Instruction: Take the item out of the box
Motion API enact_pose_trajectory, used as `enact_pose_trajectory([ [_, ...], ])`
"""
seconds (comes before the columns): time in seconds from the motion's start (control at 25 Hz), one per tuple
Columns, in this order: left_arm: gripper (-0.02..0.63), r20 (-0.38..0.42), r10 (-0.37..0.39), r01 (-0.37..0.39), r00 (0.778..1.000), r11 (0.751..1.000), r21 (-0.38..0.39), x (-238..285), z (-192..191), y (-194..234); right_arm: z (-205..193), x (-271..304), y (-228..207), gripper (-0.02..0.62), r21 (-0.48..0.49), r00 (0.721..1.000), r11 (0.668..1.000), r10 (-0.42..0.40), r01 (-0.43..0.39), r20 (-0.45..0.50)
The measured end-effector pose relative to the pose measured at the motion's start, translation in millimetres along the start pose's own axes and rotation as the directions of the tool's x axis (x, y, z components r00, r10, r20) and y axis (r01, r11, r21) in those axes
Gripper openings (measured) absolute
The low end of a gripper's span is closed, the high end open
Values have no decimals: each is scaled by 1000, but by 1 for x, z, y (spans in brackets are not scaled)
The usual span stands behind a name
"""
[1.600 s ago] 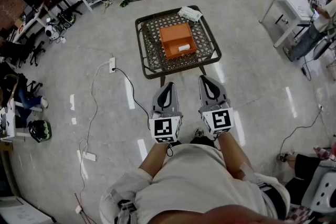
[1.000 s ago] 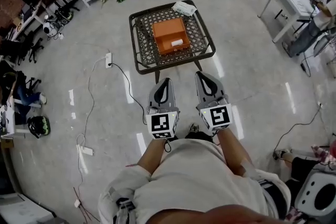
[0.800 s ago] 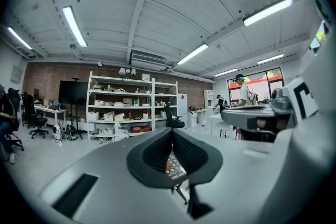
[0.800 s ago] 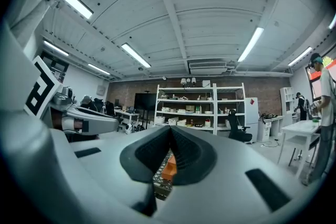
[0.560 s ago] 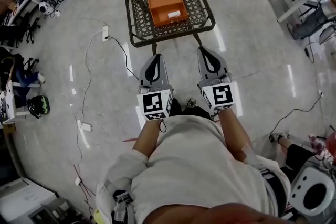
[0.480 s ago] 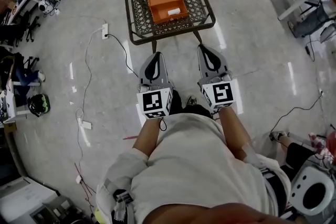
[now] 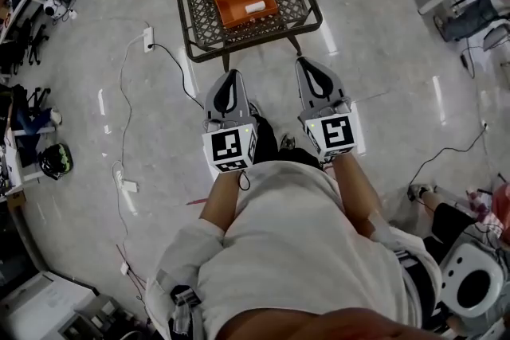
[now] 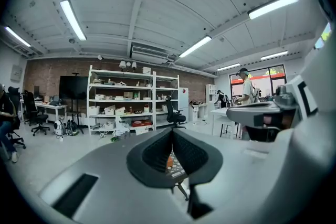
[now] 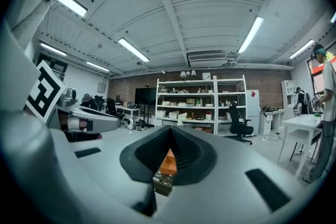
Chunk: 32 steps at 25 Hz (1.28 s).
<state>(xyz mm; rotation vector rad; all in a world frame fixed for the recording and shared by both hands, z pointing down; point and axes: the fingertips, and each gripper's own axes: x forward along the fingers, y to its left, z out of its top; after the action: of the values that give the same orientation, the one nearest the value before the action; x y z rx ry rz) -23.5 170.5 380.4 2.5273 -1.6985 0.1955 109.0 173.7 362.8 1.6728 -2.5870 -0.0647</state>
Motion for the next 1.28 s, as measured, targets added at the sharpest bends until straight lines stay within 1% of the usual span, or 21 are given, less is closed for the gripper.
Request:
enact_pose_trajectory([
  [0.16,11,-17,-5,5,1000,1000,-9,23,-3,16,-7,27,-5,3,-28,999,1000,10,-11,-35],
  [0.32,11,-44,-14,13,999,1000,-24,50,-9,36,-15,60,-8,3,-26,997,1000,15,-17,-73],
  [0.44,11,-52,-21,19,998,999,-35,73,-10,58,-18,92,-4,3,-31,995,998,42,-45,-91],
  [0.56,11,-72,-53,50,996,998,-35,97,-14,80,-27,126,2,3,-43,988,995,84,-90,-130],
  [0.68,11,-112,-83,81,990,996,-25,121,-23,109,-41,161,2,3,-57,974,991,111,-124,-198],
  [0.8,11,-136,-86,84,987,996,-17,141,-31,139,-54,192,1,3,-72,961,987,118,-140,-250],
  [0.92,11,-156,-101,99,983,995,-21,154,-40,158,-71,216,4,3,-79,939,982,138,-171,-314],
  [1.08,11,-203,-114,108,972,993,-41,165,-58,172,-91,241,3,3,-98,907,973,154,-208,-393],
  [1.2,11,-232,-119,106,965,992,-67,174,-69,175,-106,256,-4,3,-102,882,967,165,-232,-442],
  [1.28,11,-247,-114,98,962,992,-79,181,-76,175,-119,267,-10,3,-109,861,958,183,-264,-474],
])
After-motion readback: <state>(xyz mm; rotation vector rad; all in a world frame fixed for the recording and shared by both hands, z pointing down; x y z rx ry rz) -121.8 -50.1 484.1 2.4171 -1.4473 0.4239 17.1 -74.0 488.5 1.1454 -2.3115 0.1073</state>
